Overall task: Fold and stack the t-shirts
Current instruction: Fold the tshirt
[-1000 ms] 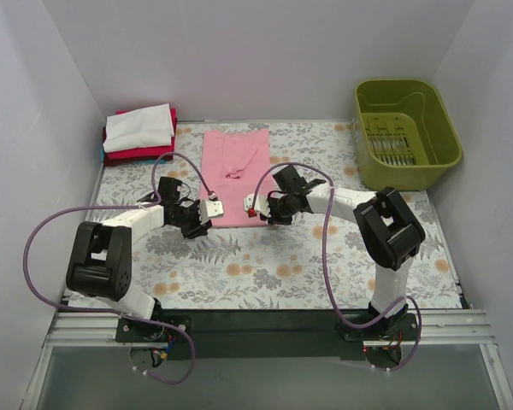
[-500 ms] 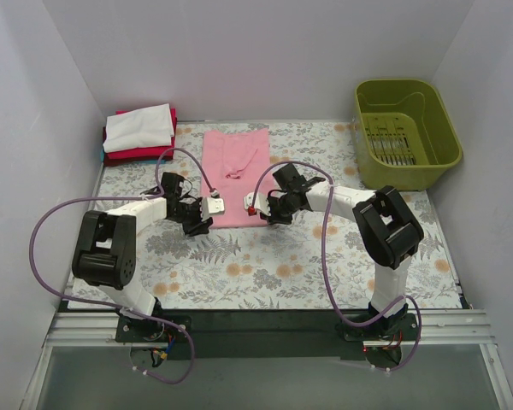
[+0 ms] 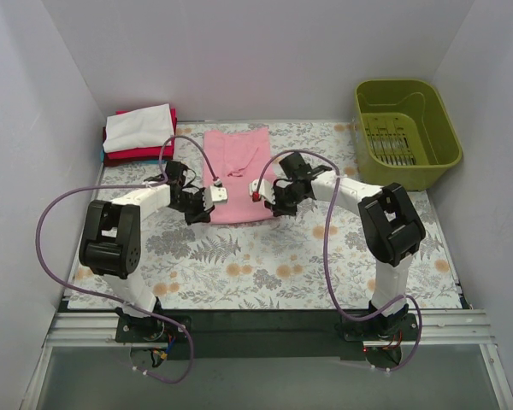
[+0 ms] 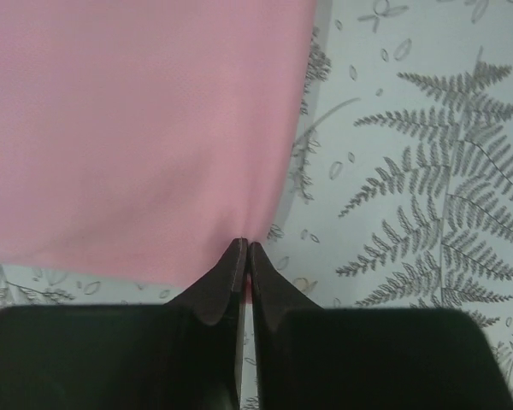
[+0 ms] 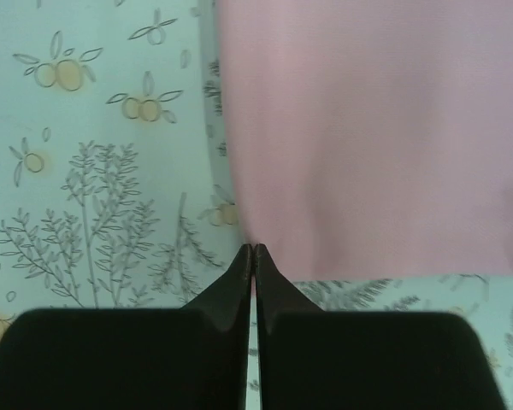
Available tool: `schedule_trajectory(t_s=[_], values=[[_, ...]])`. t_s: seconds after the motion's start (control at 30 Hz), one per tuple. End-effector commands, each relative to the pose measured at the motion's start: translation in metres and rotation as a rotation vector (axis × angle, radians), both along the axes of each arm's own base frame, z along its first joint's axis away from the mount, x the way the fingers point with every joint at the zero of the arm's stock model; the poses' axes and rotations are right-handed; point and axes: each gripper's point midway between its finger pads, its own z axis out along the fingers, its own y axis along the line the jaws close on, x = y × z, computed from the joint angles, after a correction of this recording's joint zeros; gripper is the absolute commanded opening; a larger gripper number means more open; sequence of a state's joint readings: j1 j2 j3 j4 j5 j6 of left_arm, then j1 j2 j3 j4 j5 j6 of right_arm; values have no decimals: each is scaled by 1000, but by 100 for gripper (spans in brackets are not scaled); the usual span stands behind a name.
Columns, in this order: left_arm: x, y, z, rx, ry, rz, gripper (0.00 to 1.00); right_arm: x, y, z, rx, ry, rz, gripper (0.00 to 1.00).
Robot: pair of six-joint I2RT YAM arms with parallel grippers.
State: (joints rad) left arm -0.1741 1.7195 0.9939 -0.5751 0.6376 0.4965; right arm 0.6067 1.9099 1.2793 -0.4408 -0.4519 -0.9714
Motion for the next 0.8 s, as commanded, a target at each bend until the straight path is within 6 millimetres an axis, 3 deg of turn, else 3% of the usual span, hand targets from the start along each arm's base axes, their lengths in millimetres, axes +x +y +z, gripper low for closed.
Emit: schedule_trajectory(t_s=[0.0,0.13,0.33,0.4,0.5,0.57,0.6,0.67,0.7,0.77], values=[[23,-8,28,-34,-5,39,0,29,-4,40,55,1,-70,1],[31,-15,48,-72,-35,36,0,41,-7,60,68,-31,-76,1],[15,-21,66,-106,-39,21,0,25,-15,66,71,-24,-76,1],[-3,-21,63,-98,-4,2,0,12,-22,59,58,6,-86,1],[-34,-27,71,-111,46,-26,0,-13,-32,68,67,9,-82,1],[-66,-31,74,-117,95,-51,0,-34,-35,70,72,32,-65,1],[-81,-36,77,-121,110,-75,0,-46,-34,82,94,28,-65,1],[-121,-37,83,-134,170,-118,0,-80,-41,76,89,97,-47,1],[-134,-39,87,-140,192,-134,0,-96,-38,91,116,87,-25,1],[-160,-38,103,-160,242,-142,0,-124,-44,92,124,125,-7,1]])
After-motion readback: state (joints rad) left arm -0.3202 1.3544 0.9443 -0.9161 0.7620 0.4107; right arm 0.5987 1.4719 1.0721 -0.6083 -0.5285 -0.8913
